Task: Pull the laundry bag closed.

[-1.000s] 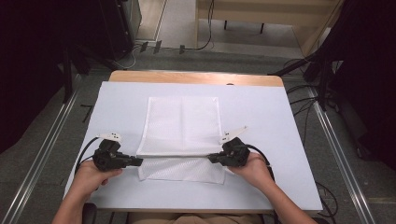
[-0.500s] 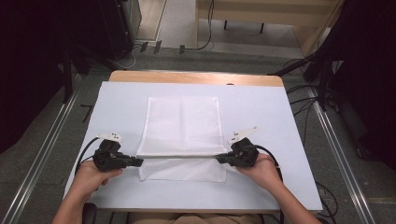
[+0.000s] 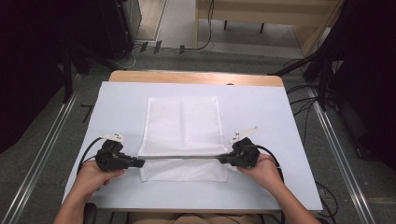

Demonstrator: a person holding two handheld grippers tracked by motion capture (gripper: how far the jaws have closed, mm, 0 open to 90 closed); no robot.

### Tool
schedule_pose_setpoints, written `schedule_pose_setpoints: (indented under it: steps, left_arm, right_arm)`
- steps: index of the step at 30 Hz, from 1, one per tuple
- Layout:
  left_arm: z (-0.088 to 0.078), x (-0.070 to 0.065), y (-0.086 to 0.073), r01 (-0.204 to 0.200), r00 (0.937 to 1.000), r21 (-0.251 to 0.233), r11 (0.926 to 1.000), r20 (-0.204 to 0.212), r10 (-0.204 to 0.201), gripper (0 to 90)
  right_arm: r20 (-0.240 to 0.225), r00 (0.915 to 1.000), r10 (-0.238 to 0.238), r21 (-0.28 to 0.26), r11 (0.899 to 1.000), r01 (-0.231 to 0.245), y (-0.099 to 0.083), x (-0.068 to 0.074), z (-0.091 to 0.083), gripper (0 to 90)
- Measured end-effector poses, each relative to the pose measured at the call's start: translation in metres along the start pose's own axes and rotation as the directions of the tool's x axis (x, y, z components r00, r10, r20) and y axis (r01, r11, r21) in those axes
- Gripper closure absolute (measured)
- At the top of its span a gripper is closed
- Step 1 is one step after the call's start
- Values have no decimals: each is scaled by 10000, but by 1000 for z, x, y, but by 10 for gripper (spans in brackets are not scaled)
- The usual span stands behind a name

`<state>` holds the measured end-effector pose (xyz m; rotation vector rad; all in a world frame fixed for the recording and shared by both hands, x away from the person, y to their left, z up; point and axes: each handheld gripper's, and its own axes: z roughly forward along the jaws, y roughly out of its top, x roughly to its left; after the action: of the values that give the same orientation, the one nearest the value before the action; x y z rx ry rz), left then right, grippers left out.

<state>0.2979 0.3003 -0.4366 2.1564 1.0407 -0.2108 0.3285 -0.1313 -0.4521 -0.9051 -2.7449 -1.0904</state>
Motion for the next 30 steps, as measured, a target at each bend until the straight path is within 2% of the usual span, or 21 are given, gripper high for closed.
schedule_pose_setpoints:
  steps: [4, 8, 10, 17, 20, 22, 28, 30]
  left_arm:
    - [-1, 3, -1, 150, 9999, -114, 9998, 63, -149, 773]
    - [-3, 2, 0, 32, 10000, -354, 9994, -24, -33, 701]
    - [-4, 1, 1, 88, 9999, -585, 9983, -70, -92, 643]
    - [-11, 1, 4, -42, 9972, -1394, 9902, -751, -63, 488]
    - [-14, 2, 4, -208, 9932, -1859, 9823, -1164, -10, 444]
    - [-17, 3, 4, -79, 9913, -2040, 9789, -1304, -192, 428]
    - [-22, 8, 3, -61, 9818, -2275, 9738, -1861, -374, 388]
    - [-24, 10, 2, -80, 9768, -2369, 9715, -2096, -430, 379]
  right_arm:
    - [52, 10000, 21, 37, 10000, -21, 1, -1, 4, 869]
    - [-41, 10000, 82, -21, 10000, -82, 1, -1, 4, 841]
    - [2, 10000, 31, -215, 9998, -31, 1, -1, 2, 802]
    - [149, 9998, 133, -1158, 9932, -115, 2, -2, -11, 650]
    - [489, 9986, 185, -1517, 9884, -109, 0, -5, -15, 550]
    - [786, 9969, 76, -1802, 9836, 68, -1, -9, -18, 508]
    - [1286, 9909, 392, -2367, 9715, -77, -8, -19, -30, 401]
    - [1464, 9880, 502, -2513, 9678, -119, -10, -24, -35, 384]
